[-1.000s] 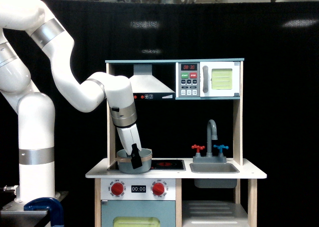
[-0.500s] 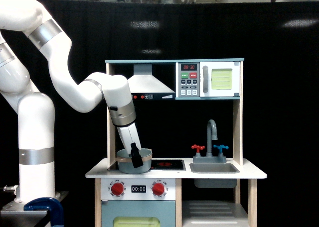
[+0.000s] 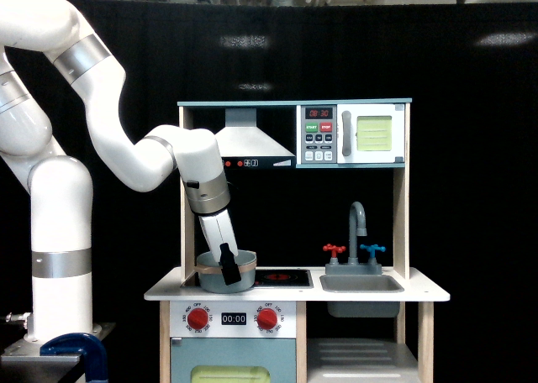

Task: Put the bowl inside the kitchen cabinet

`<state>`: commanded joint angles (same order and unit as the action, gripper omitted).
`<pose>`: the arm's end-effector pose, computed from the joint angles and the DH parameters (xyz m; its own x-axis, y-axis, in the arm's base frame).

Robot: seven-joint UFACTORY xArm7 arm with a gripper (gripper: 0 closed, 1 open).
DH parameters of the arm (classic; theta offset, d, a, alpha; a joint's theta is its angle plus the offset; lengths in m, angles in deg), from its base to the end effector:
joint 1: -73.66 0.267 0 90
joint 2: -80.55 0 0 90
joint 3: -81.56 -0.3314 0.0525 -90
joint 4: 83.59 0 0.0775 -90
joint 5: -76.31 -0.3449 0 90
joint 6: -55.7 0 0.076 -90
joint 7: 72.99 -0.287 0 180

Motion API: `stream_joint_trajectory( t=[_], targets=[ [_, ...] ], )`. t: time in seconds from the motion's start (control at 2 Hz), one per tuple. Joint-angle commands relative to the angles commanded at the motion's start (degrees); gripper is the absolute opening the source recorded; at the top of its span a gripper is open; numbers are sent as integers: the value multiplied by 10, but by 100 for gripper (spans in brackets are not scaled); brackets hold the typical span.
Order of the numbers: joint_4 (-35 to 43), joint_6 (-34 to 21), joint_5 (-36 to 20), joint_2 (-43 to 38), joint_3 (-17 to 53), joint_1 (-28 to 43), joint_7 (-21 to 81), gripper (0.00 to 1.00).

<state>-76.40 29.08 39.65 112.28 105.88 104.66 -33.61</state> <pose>0.2679 0.1223 0.1005 0.9354 0.1989 0.2924 0.3152 -0.8439 -0.4343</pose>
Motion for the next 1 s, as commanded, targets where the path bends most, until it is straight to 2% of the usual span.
stream_joint_trajectory(
  t=[0.5,1.0],
  targets=[
    [12,9,-14,-22,19,19,18,0],
    [75,-107,90,2,23,-77,-11,0]
  ],
)
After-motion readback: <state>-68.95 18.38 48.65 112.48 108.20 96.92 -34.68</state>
